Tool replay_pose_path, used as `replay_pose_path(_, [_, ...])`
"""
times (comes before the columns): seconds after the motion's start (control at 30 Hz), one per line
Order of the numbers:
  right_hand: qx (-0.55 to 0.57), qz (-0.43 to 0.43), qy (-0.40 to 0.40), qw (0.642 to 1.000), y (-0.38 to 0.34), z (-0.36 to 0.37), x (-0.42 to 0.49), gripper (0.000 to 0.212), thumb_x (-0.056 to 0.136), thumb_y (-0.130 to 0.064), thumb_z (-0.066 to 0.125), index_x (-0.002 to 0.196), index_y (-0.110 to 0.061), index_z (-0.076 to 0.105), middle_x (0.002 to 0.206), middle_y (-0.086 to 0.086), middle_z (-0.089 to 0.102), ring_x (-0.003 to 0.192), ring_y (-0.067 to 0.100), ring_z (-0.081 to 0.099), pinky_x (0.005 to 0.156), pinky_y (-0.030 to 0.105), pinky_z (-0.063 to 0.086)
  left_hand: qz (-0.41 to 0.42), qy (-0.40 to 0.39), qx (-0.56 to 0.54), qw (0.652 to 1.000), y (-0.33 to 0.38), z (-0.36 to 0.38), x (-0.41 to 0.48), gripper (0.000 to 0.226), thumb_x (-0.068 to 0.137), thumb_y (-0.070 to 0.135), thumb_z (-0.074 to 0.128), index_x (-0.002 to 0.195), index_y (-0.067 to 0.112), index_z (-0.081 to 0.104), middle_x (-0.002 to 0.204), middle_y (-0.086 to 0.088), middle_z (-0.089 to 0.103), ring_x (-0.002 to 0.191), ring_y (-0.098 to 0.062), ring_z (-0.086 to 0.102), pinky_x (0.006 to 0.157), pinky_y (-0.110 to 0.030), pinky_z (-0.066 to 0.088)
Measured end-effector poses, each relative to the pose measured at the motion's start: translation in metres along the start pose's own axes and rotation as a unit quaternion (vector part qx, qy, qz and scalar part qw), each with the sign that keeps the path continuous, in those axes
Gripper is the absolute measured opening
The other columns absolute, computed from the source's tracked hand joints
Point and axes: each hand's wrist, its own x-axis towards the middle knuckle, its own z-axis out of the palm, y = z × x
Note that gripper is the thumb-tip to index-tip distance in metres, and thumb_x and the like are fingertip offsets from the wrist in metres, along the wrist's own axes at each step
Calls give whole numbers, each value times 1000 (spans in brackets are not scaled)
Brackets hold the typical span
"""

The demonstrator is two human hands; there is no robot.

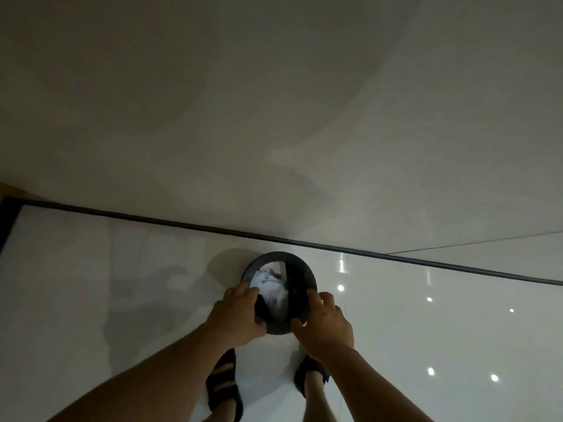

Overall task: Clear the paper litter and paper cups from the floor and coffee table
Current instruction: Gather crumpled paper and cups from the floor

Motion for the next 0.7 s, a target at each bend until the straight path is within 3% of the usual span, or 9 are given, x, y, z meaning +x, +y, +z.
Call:
replay_pose_path(0.13, [52,42,40,997,8,-46,-67,73,87,-58,55,147,-30,26,145,0,38,123,22,48,90,34,48,45,11,34,998,50,-45,-56,80,81,50,59,147,25,21,156,3,14,140,-24,20,107,-39,34])
replay_pose_path(0.33, [59,74,98,991,67,-118,-175,75,89,-57,51,151,-27,21,150,3,33,130,26,42,96,40,45,122,6,142,982,172,-78,-132,81,80,50,60,148,24,23,155,0,19,140,-25,20,111,-40,29])
replay_pose_path(0.5, [95,133,148,975,157,-153,-260,73,88,-55,50,150,-27,22,149,3,33,129,28,41,94,40,45,191,12,202,960,305,-64,-181,79,84,50,57,149,23,21,156,-1,17,140,-24,20,111,-41,29])
replay_pose_path(0.7, [126,217,198,947,296,-160,-373,72,88,-56,47,149,-27,23,147,5,34,128,28,39,94,41,45,279,-8,270,922,454,4,-239,80,87,52,55,151,21,18,157,0,14,142,-23,16,114,-38,25])
